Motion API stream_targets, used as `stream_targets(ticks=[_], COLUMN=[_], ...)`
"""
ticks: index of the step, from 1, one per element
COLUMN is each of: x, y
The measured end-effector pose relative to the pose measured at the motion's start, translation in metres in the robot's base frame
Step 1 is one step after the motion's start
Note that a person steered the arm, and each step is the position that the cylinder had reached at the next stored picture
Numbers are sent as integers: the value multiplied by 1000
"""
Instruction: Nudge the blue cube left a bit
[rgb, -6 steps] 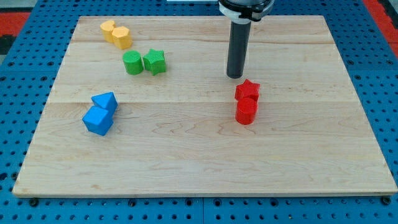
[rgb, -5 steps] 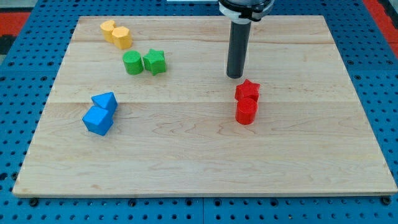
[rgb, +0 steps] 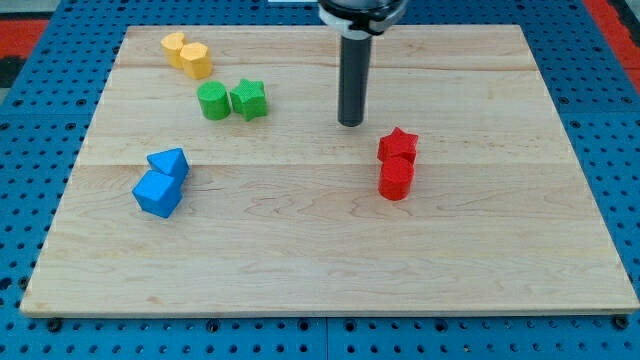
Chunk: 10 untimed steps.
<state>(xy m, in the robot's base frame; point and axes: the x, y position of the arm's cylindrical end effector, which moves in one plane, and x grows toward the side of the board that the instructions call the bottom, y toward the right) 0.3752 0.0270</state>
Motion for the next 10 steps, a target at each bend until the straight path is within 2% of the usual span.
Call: stream_targets(ticks=[1, 2, 3, 4, 6, 7, 9, 10], x=[14, 58, 82, 83, 129, 148, 146, 144], y=[-13, -15, -34, -67, -123, -132, -223, -228])
